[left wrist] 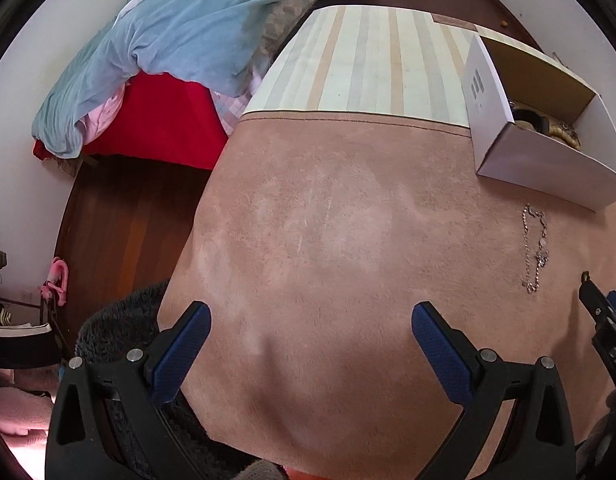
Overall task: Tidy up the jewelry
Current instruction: 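Move the left gripper to the thin silver chain while the right approaches the black ring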
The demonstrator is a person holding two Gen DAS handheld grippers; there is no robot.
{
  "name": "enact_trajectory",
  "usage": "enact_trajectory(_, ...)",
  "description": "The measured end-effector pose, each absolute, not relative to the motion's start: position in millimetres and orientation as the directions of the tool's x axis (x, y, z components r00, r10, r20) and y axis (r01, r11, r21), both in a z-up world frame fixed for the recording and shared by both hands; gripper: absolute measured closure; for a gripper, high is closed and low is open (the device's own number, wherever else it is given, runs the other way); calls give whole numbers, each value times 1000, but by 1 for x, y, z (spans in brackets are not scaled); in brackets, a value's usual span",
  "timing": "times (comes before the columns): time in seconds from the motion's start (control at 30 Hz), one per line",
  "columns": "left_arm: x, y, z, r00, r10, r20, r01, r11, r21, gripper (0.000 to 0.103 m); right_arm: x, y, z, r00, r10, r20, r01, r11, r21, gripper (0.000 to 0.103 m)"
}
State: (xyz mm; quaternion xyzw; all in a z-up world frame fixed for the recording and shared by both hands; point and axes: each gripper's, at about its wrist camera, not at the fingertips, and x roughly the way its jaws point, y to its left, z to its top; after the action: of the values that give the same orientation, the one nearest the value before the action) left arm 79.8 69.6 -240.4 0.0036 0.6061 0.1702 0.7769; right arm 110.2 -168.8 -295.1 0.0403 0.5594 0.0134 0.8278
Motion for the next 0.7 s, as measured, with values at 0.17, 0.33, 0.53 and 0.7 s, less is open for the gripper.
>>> enact_trajectory(0.17, 88, 64, -239, 221, 271, -937, -240, 946, 217, 0, 114, -161, -296, 421, 29, -907, 0, 1000, 32, 88)
enact_trajectory(0.33, 96, 49, -239, 236, 240, -942, -204, 960, 193, 0, 114, -167, -293, 428, 43, -903, -3, 999, 46, 92)
enact_trajectory(0.53, 107, 1, -243, 272, 102, -957, -77, 993, 84, 1, 104, -207, -283, 430, 37, -902, 81, 994, 80, 92)
enact_trajectory(0.7, 114, -45, -261, 265, 5, -964, 45, 999, 18, 2, 95, -238, -280, 425, 12, -905, 138, 987, 78, 92)
